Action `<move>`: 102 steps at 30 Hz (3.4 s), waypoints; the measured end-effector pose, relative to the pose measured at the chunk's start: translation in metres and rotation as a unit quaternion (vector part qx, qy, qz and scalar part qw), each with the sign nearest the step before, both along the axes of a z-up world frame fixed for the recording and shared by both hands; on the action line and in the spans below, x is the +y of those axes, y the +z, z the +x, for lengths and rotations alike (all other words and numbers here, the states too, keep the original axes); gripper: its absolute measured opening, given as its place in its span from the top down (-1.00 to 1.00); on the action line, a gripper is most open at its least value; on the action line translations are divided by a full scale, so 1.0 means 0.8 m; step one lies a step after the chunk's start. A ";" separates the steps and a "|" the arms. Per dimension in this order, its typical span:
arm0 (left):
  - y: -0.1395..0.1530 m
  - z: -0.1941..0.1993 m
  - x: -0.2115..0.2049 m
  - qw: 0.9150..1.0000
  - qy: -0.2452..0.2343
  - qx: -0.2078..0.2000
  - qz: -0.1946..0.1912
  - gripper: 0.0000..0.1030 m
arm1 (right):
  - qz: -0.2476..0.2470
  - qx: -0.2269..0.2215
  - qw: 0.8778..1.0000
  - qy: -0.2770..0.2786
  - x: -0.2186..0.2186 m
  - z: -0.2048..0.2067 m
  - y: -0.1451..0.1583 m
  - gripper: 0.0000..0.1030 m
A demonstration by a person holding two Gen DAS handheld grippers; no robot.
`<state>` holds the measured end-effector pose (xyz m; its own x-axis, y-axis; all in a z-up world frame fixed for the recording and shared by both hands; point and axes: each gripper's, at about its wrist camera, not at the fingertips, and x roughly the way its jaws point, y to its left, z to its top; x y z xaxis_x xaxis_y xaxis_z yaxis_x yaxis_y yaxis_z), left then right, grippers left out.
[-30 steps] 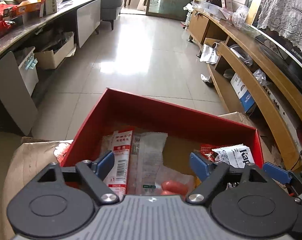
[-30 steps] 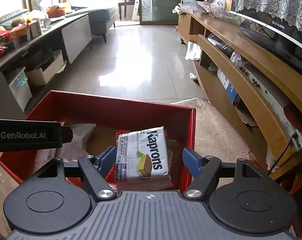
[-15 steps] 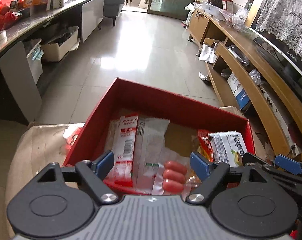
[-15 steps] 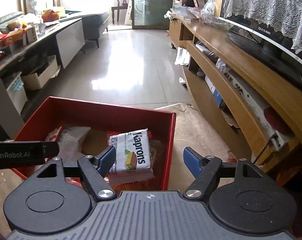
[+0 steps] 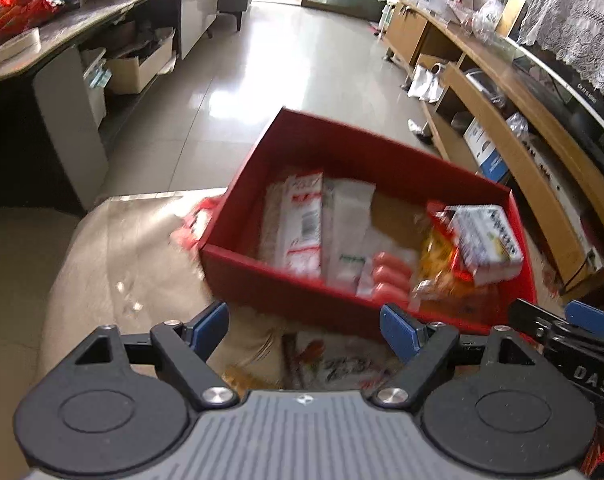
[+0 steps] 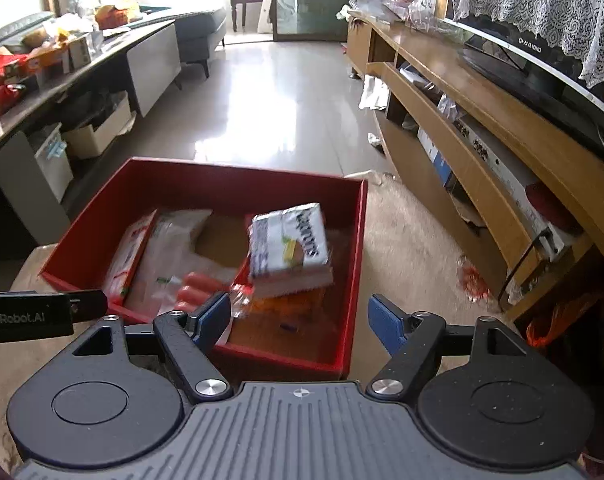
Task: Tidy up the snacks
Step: 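Move both open grippers back to the remaining snacks on the table, then grasp the gold packet with the left gripper while the right gripper approaches the bread bun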
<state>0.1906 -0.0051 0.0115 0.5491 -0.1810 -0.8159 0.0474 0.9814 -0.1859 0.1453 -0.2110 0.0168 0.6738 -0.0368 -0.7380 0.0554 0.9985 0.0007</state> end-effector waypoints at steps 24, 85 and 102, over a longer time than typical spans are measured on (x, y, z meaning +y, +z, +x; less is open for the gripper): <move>-0.068 -0.030 0.017 0.995 -0.034 0.085 0.033 -0.60 | 0.022 0.046 0.999 0.012 0.002 -0.055 -0.021 -0.62; -0.081 -0.118 -0.001 0.990 -0.079 0.115 0.004 -0.27 | 0.023 0.164 0.986 0.013 -0.037 -0.087 -0.094 -0.62; -0.085 -0.126 -0.016 0.990 -0.092 0.101 0.033 -0.42 | 0.116 0.141 0.974 -0.137 -0.094 -0.215 -0.082 -0.86</move>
